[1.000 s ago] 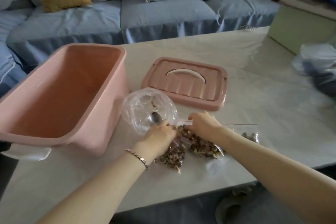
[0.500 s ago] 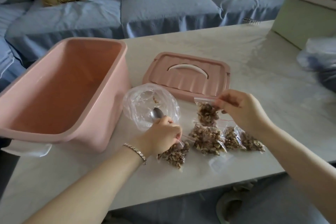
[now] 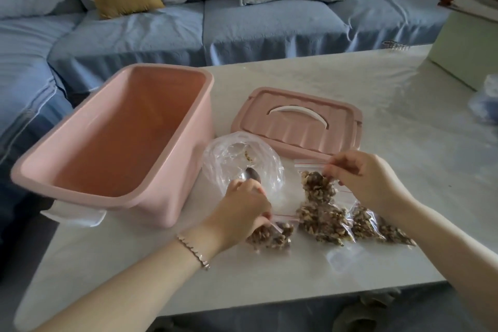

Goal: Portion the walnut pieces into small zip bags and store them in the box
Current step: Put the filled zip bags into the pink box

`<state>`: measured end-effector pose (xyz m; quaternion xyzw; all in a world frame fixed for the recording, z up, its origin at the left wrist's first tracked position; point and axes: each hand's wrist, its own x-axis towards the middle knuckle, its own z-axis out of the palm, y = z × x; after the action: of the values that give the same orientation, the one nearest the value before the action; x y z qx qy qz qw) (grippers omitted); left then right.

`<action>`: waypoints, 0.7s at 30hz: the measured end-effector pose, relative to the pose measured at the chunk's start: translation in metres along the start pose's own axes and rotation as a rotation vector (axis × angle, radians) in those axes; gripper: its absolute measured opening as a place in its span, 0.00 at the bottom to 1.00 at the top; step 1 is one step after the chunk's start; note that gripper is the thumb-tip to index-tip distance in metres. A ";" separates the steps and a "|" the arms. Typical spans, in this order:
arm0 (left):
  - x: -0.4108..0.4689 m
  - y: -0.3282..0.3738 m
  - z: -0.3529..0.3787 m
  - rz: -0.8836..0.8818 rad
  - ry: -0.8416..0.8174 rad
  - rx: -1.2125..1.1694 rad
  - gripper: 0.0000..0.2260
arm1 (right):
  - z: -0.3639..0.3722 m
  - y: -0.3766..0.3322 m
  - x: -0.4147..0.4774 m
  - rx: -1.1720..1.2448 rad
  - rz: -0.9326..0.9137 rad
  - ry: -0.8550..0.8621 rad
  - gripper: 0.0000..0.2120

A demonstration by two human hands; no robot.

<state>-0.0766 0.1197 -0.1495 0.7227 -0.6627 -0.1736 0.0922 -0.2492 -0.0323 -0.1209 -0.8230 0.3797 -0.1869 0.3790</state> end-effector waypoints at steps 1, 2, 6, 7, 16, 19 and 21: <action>-0.009 -0.001 -0.010 -0.017 0.020 -0.036 0.07 | 0.000 -0.008 0.002 -0.017 -0.029 0.001 0.04; -0.019 -0.001 -0.022 -0.043 0.040 -0.091 0.06 | 0.000 -0.018 0.005 -0.030 -0.063 0.010 0.04; -0.051 -0.009 -0.083 -0.086 0.309 -0.240 0.03 | 0.006 -0.073 0.024 -0.001 -0.188 0.065 0.02; -0.059 -0.011 -0.100 -0.082 0.408 -0.267 0.03 | 0.009 -0.089 0.030 0.002 -0.216 0.076 0.02; -0.086 -0.116 -0.203 -0.220 0.678 -0.042 0.06 | 0.090 -0.222 0.120 0.080 -0.439 0.032 0.04; -0.077 -0.156 -0.204 -0.314 0.450 0.033 0.03 | 0.142 -0.243 0.160 -0.100 -0.407 -0.113 0.10; -0.073 -0.178 -0.201 -0.369 0.348 0.111 0.04 | 0.179 -0.242 0.186 -0.279 -0.385 -0.257 0.11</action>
<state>0.1583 0.1906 -0.0197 0.8542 -0.5023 -0.0238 0.1320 0.0938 0.0138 -0.0475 -0.9412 0.1871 -0.0956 0.2646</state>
